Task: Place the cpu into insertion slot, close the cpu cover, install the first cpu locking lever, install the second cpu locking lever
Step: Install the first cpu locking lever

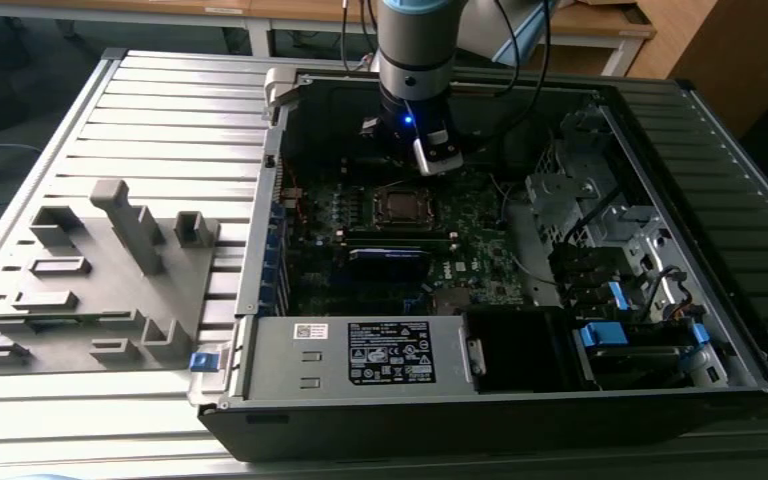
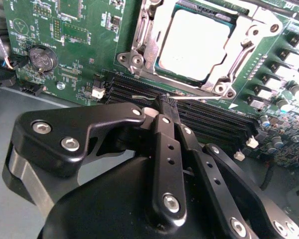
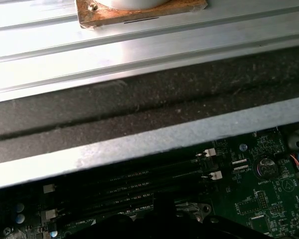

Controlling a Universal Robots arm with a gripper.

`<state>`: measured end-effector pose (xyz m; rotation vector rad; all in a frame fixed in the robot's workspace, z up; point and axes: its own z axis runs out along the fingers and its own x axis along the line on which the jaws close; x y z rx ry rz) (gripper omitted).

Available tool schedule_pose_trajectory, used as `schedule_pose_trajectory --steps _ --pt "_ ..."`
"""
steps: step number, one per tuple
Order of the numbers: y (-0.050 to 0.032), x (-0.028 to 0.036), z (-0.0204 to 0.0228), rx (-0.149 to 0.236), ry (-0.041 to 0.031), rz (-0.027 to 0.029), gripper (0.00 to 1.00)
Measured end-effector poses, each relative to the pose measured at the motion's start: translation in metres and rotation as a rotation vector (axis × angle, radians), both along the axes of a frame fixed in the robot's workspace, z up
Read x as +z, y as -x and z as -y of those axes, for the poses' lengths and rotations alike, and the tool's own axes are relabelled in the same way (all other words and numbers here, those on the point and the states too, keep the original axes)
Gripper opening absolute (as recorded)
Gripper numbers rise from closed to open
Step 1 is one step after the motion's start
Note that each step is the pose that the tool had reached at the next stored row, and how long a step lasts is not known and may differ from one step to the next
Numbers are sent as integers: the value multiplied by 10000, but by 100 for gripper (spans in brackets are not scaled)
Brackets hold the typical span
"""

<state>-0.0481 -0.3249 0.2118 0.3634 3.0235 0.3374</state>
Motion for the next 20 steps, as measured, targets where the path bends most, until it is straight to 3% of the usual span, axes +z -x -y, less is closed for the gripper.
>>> schedule_pose_trajectory --steps 12,20 --pt "0 -3 0 -198 0 0 11" --pt "2 -30 0 -198 1 51 11"
